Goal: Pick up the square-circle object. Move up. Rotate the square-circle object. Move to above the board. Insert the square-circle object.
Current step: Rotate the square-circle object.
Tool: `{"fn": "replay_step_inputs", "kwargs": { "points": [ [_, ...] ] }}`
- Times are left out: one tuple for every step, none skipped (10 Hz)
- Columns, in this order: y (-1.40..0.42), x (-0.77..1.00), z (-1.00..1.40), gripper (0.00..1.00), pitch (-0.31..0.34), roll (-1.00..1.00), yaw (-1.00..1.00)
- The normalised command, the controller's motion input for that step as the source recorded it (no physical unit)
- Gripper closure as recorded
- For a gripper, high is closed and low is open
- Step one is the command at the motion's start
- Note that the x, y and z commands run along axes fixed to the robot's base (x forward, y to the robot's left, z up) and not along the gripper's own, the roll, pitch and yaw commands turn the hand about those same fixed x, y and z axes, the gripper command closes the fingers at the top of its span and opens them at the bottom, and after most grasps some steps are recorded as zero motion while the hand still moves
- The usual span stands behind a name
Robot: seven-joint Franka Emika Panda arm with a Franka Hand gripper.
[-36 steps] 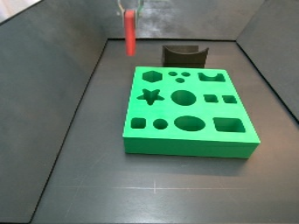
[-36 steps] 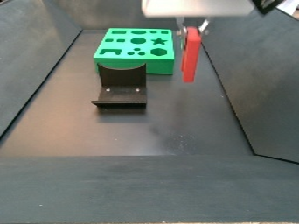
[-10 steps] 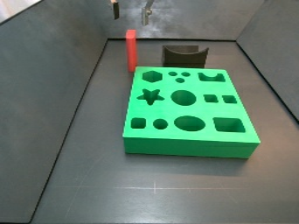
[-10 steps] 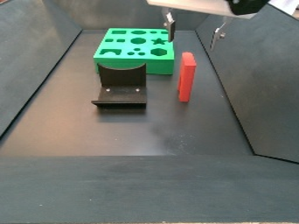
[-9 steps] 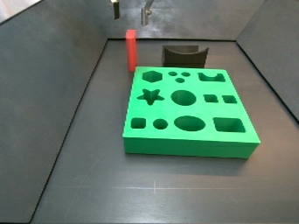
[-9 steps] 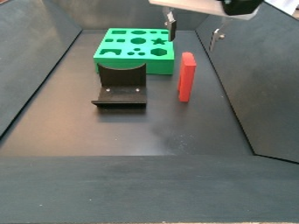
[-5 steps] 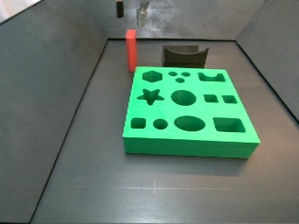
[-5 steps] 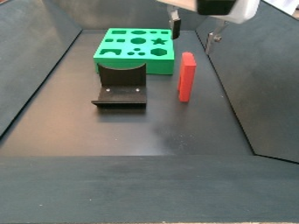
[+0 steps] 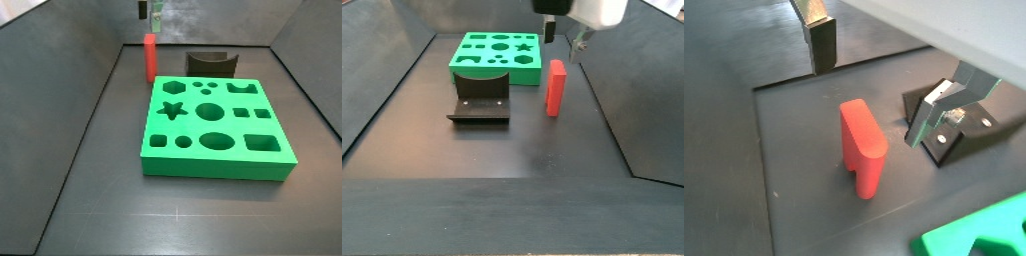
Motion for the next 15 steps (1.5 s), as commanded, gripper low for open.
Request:
{"fn": "replay_step_inputs", "kwargs": {
  "points": [
    [0.02, 0.01, 0.0, 0.0, 0.025, 0.01, -1.0],
    [0.02, 0.01, 0.0, 0.0, 0.03, 0.02, -1.0],
    [0.02, 0.01, 0.0, 0.0, 0.037, 0.02, -0.89],
    [0.02, 0.01, 0.0, 0.0, 0.036, 0.02, -0.64],
    [0.02, 0.01, 0.0, 0.0, 0.036, 0.02, -0.5],
    [0.02, 0.01, 0.0, 0.0, 0.036, 0.02, -0.28],
    [0.0, 0.0, -1.0, 0.0, 0.036, 0.02, -0.16],
    [0.0, 0.02, -1.0, 0.0, 0.018, 0.02, -0.1],
    [0.01, 0.03, -1.0, 0.0, -0.004, 0.03, -0.07],
    [0.01, 0.03, -1.0, 0.0, -0.012, 0.03, -0.06],
    [0.01, 0.03, -0.86, 0.0, -0.021, 0.03, -0.05],
    [0.02, 0.03, -0.7, 0.0, -0.024, 0.03, -0.04],
    [0.02, 0.03, -0.5, 0.0, -0.021, 0.03, -0.03],
    [0.02, 0.03, -0.4, 0.0, -0.019, 0.03, -0.03],
    [0.02, 0.04, -0.26, 0.0, -0.016, 0.04, -0.03]
  ]
}}
